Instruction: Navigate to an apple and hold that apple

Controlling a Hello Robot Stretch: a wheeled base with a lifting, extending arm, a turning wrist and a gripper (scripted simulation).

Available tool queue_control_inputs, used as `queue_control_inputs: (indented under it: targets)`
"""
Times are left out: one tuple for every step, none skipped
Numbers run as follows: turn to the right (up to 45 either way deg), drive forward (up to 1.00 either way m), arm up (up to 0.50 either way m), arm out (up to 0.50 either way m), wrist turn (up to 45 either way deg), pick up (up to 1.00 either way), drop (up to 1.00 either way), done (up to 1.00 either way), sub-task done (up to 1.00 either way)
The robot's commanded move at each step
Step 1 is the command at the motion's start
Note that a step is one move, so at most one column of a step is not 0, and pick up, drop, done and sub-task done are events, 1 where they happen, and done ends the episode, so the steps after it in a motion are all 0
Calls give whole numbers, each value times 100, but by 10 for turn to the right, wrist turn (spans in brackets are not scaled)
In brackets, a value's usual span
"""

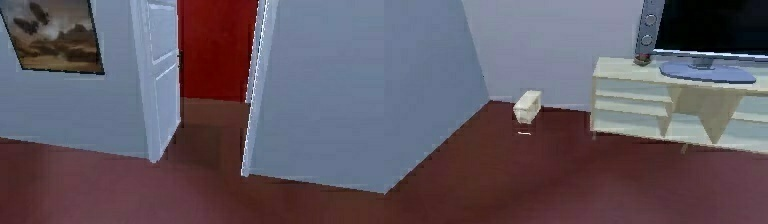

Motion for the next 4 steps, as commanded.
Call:
queue_control_inputs:
  targets:
    - [120, 0, 0, 0, 0, 0, 0, 0, 0]
    - [0, 65, 0, 0, 0, 0, 0, 0, 0]
    - [-330, 0, 0, 0, 0, 0, 0, 0, 0]
    - [0, 60, 0, 0, 0, 0, 0, 0, 0]
